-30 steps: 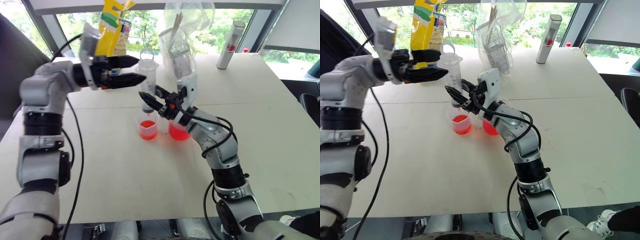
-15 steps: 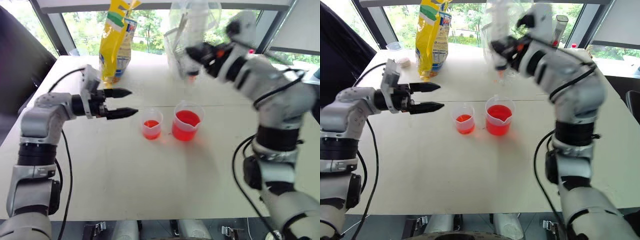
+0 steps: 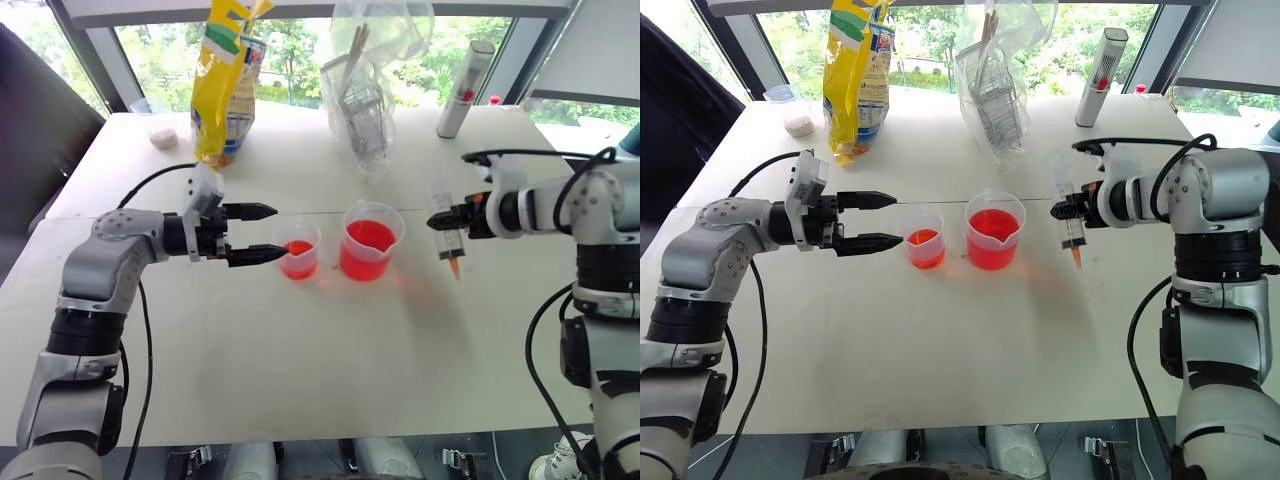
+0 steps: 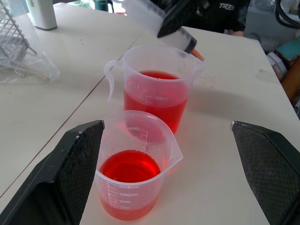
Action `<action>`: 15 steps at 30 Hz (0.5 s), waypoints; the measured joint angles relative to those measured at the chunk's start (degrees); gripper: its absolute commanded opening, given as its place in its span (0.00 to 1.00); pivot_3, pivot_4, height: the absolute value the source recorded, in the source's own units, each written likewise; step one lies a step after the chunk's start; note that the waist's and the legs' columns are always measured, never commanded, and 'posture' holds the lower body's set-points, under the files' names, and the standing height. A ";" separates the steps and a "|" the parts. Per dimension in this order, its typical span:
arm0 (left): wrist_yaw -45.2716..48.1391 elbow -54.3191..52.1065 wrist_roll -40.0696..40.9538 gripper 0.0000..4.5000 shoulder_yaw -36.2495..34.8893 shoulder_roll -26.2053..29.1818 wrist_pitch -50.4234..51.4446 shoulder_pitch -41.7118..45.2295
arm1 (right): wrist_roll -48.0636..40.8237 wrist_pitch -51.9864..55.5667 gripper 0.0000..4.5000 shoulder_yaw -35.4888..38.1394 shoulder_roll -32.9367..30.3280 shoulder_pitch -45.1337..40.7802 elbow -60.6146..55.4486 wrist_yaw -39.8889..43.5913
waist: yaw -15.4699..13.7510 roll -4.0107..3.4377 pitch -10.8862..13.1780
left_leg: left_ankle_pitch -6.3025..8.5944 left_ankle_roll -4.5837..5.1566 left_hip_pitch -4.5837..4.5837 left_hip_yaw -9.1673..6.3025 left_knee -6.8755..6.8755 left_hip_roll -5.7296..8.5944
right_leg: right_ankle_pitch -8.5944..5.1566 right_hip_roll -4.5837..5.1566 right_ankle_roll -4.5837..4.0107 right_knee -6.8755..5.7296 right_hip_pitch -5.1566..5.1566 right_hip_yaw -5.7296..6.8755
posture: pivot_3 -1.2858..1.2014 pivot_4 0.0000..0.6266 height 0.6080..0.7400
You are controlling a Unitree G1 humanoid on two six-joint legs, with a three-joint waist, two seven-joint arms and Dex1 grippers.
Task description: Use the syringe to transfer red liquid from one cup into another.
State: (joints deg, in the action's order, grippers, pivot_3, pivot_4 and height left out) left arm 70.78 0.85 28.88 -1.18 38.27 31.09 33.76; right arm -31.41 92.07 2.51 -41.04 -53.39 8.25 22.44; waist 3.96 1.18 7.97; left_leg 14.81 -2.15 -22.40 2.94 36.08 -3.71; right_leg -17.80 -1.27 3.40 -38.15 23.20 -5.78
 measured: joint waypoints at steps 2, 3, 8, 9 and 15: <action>-0.39 -1.60 0.48 0.99 -0.01 0.17 1.06 -0.07 | 1.39 -0.41 0.31 -0.12 1.16 1.39 2.29 -0.34 | 0.00 0.01 -0.01 | 0.00 0.00 0.00 -0.03 0.02 -0.01 | 0.00 -0.02 0.00 0.00 -0.02 0.01 | 0.52 0.24 0.99; -0.67 -2.56 0.68 0.99 -0.01 0.25 1.37 -0.21 | 2.03 -1.16 0.31 -0.52 1.71 2.31 3.52 -0.53 | -0.02 0.01 0.00 | 0.00 0.00 0.00 -0.03 0.02 0.00 | 0.00 -0.02 0.00 0.00 -0.02 0.01 | 0.52 0.24 0.99; -1.82 -6.19 2.13 1.00 -0.01 0.64 3.53 -1.56 | 4.43 -4.92 0.42 -2.07 2.88 4.32 8.46 -0.34 | 0.02 0.01 -0.02 | 0.00 0.00 0.05 -0.03 0.03 0.00 | 0.00 -0.08 0.01 0.01 -0.09 0.01 | 0.52 0.24 0.99; -2.24 -6.62 2.33 1.00 -0.02 0.69 3.87 -1.86 | 4.82 -5.69 0.53 -2.24 3.02 4.27 9.19 -0.05 | 0.03 0.03 -0.03 | 0.00 0.00 0.06 -0.05 0.04 0.00 | 0.00 -0.10 0.01 0.03 -0.10 0.02 | 0.52 0.24 0.99; -2.99 -9.13 3.59 1.00 0.01 1.19 5.95 -2.81 | 6.61 -7.37 0.99 -2.98 3.79 4.82 9.94 0.56 | -0.02 0.02 -0.02 | 0.00 0.00 0.08 -0.05 0.05 0.01 | 0.01 -0.10 0.03 0.04 -0.15 0.01 | 0.52 0.24 0.99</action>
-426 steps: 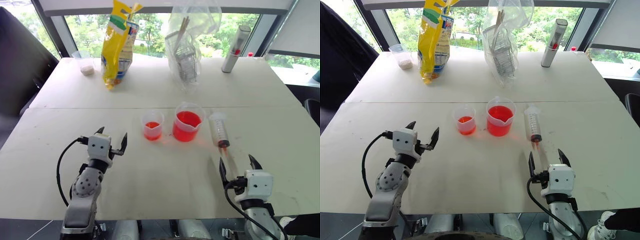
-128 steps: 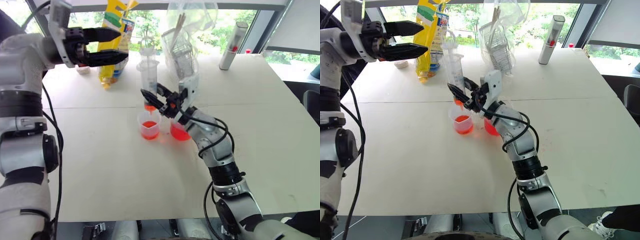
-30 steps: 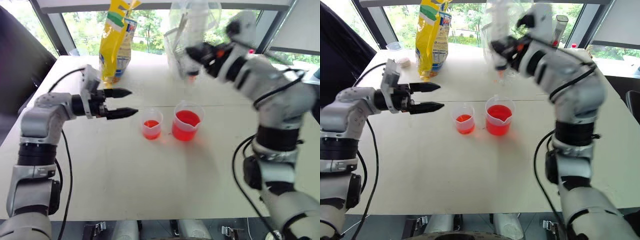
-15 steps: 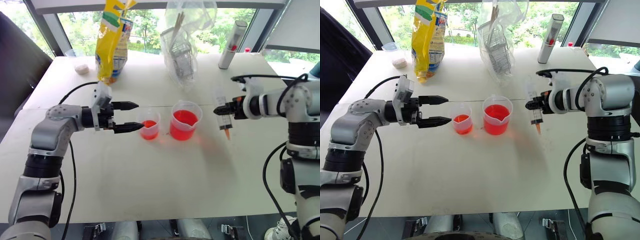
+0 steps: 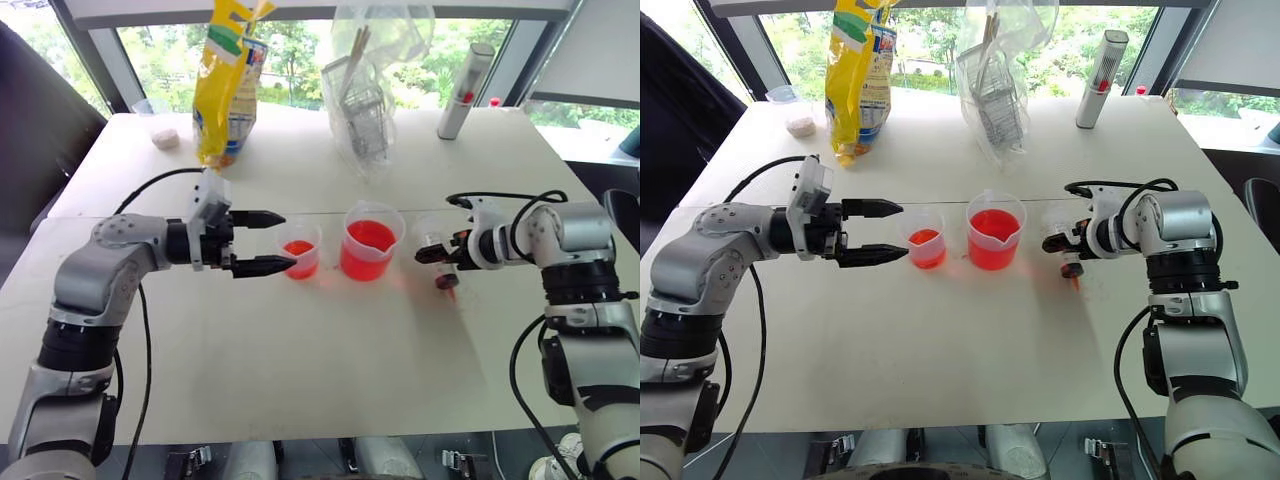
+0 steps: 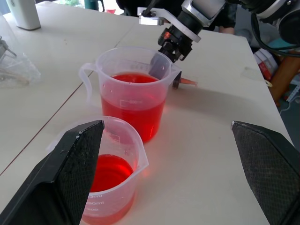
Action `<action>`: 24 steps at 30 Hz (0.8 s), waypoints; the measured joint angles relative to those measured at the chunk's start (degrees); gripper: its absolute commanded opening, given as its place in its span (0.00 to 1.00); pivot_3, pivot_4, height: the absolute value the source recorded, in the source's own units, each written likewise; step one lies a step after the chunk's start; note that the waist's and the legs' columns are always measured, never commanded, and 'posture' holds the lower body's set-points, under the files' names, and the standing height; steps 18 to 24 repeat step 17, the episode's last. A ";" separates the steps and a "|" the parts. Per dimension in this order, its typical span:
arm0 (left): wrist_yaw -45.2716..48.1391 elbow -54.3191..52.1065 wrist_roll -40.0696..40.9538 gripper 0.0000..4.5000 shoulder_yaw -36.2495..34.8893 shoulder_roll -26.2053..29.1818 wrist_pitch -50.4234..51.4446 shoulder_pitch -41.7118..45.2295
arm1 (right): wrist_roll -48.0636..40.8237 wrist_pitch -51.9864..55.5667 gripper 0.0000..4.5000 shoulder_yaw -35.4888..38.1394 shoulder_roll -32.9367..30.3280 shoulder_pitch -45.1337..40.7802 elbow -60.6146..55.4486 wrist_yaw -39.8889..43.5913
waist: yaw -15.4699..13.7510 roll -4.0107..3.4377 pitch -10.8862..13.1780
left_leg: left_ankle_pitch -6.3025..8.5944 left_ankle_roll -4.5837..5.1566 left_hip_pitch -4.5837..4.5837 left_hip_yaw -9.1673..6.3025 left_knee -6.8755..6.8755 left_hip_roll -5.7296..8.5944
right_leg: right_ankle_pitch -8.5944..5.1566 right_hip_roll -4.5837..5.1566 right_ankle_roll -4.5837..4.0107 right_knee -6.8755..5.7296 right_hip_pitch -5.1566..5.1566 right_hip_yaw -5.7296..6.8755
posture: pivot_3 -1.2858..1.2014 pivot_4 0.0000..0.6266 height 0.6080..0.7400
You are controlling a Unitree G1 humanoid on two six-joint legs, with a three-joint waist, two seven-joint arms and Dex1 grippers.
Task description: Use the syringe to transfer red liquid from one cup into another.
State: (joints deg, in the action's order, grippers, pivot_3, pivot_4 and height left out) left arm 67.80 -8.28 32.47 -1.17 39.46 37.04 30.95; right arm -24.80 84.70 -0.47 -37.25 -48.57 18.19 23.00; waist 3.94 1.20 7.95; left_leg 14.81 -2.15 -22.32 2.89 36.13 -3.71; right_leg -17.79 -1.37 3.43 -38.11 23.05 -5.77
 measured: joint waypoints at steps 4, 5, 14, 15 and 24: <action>-0.59 -0.82 0.74 1.00 0.02 0.20 0.61 -0.38 | -0.23 1.97 0.99 0.72 -0.91 2.16 -6.51 0.01 | -0.09 -0.02 0.01 | 0.00 0.00 -0.06 -0.03 -0.05 0.00 | 0.00 0.00 0.00 0.01 0.06 0.01 | 0.52 0.24 0.99; -0.68 -0.85 0.76 1.00 0.03 0.39 0.94 -0.39 | -0.48 2.82 0.99 1.35 -1.61 2.84 -8.92 0.13 | -0.11 -0.03 0.02 | 0.00 0.00 -0.06 -0.03 -0.06 0.00 | 0.00 0.00 0.01 0.01 0.06 0.02 | 0.52 0.24 0.99; -1.21 -0.81 1.41 1.00 -0.18 1.58 1.66 -0.09 | -12.09 7.41 0.99 17.18 -15.51 16.19 -45.23 7.58 | -0.88 -0.03 0.04 | 0.00 0.00 -0.03 -0.09 -0.09 -0.01 | -0.02 0.03 0.02 0.10 0.00 0.08 | 0.52 0.24 0.99; -1.39 -0.82 1.50 1.00 -0.21 1.66 1.69 -0.10 | -13.87 7.42 0.99 19.52 -15.78 17.48 -47.62 8.40 | -0.78 -0.03 0.04 | 0.00 0.00 -0.01 -0.07 -0.08 -0.01 | -0.02 0.04 0.03 0.10 0.00 0.06 | 0.52 0.24 0.99; -1.53 -0.89 1.87 1.00 -0.18 1.78 1.84 -0.13 | -17.24 7.42 0.99 23.59 -16.56 20.18 -52.04 9.94 | -0.65 -0.02 0.05 | 0.00 0.00 0.01 -0.07 -0.06 -0.01 | -0.02 0.03 0.03 0.10 -0.03 0.05 | 0.52 0.24 0.99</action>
